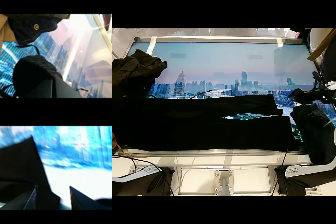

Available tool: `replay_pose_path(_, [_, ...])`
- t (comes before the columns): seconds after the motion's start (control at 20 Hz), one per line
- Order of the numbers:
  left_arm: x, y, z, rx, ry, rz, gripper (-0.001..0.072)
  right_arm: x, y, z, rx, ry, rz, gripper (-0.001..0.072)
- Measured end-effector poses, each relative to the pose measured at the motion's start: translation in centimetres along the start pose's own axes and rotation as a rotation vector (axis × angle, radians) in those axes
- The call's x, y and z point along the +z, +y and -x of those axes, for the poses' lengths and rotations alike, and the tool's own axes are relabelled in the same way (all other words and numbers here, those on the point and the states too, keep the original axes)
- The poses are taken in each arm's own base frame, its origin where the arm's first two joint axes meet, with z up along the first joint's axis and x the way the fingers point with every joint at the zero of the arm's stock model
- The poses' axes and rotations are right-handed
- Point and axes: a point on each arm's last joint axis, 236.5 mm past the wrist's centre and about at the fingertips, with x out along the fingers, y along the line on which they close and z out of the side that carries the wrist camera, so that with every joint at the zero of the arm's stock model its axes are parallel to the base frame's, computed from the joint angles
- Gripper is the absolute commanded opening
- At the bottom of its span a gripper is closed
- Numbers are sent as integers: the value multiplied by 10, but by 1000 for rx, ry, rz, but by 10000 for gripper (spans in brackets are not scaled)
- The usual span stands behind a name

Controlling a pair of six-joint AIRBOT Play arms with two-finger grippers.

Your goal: Fold the clothes and pants, and hang the long-sleeved shirts on hangers.

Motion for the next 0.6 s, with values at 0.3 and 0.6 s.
replay_pose_path(0.3, [0,0,0,0,1,0,12,1,35,-65,149,97,-41,452])
replay_pose_path(0.6, [0,0,0,0,1,0,12,14,38,-92,135,107,-40,450])
